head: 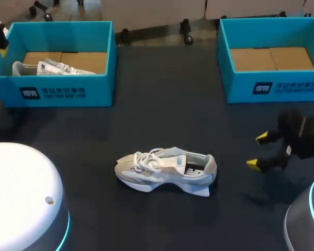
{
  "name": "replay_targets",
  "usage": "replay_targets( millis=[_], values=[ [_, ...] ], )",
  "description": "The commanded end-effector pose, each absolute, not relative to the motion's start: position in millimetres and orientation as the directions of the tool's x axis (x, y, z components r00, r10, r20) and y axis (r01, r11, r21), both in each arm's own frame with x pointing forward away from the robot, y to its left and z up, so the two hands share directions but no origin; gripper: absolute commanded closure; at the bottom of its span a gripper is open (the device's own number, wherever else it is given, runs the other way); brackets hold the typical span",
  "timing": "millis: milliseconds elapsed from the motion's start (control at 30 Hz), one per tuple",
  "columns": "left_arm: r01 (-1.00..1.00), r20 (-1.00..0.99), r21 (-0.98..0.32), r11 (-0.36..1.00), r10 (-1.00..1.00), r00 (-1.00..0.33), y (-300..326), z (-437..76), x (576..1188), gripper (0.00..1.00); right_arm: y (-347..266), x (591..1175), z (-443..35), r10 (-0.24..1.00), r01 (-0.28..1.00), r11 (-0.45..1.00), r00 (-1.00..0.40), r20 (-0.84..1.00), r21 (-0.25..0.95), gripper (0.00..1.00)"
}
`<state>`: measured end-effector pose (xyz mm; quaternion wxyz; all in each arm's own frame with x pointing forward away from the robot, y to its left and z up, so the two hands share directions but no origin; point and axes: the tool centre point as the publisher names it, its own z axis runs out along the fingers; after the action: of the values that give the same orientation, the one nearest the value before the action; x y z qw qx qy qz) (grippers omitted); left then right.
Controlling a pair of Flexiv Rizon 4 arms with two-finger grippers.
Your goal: Take the shoe out of the shoebox, open the shoe tongue, remove and reinsert the insole, then place the shoe into the shoebox
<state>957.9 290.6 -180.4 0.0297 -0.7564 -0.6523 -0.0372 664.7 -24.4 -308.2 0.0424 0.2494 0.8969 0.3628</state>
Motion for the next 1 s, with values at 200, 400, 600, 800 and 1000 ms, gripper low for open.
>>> replay_targets(
  millis=[200,400,600,800,1000],
  values=[
    [0.989,0.097,0.006,-0.148,0.984,0.146,290.9,-179.8,956.6,0.0,-34.3,661.3,-326.9,0.349,0.136,0.394,-0.937,-0.01,0.909,0.0],
    [0.989,0.097,0.006,-0.148,0.984,0.146,290.9,-179.8,956.6,0.0,-34.3,660.8,-326.9,0.324,0.142,0.381,-0.946,0.012,0.914,0.0],
    [0.989,0.097,0.006,-0.148,0.984,0.146,290.9,-179.8,956.6,0.0,-34.3,660.8,-326.9,0.324,0.142,0.381,-0.946,0.012,0.914,0.0],
    [0.989,0.097,0.006,-0.148,0.984,0.146,290.9,-179.8,956.6,0.0,-32.4,660.3,-333.7,0.263,0.058,0.466,-0.962,-0.076,0.883,0.0],
    [0.989,0.097,0.006,-0.148,0.984,0.146,290.9,-179.8,956.6,0.0,-43.4,659.3,-351.7,0.274,0.051,0.413,-0.959,-0.071,0.909,0.0]
  ],
)
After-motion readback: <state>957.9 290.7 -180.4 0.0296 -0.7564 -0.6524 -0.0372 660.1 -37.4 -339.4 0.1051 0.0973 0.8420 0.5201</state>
